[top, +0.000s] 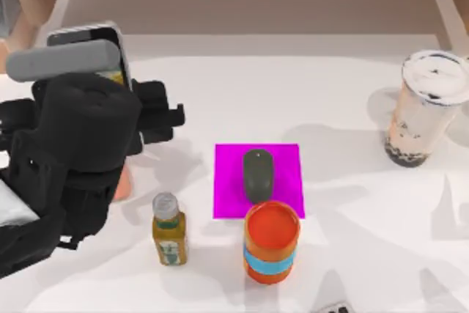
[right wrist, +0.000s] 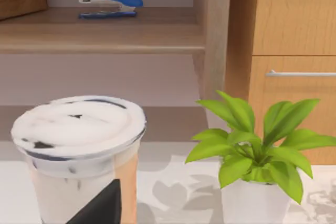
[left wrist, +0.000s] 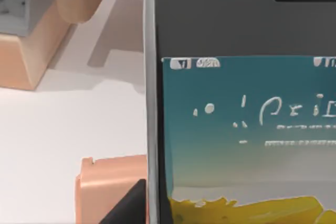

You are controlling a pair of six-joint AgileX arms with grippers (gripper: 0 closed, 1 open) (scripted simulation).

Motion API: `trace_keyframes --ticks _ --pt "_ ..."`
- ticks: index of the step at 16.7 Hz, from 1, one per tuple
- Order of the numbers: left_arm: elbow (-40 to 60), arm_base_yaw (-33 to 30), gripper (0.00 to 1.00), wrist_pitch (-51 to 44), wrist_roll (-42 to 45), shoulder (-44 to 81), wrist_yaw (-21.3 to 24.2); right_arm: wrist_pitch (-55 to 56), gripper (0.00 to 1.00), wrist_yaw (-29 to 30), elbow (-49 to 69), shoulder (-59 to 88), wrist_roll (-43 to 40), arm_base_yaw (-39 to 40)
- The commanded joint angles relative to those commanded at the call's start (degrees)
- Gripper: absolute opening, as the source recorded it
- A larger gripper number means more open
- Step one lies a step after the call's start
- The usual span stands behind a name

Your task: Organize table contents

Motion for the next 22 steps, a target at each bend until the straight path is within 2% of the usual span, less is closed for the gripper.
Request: trace_keyframes --ticks 6,11,22 --pt "-1.0 8.8 0.0 3.9 0.9 5.9 0.8 0.0 1.0 0.0 0.0 0.0 0.0 0.0" --pt "-0.9 9.4 0.0 4.2 0.6 6.5 1.0 0.0 1.0 0.0 0.0 0.0 0.0 0.0" --pt "-0.9 9.4 0.83 4.2 0.6 6.5 1.0 0.0 1.0 0.0 0.0 0.0 0.0 0.0"
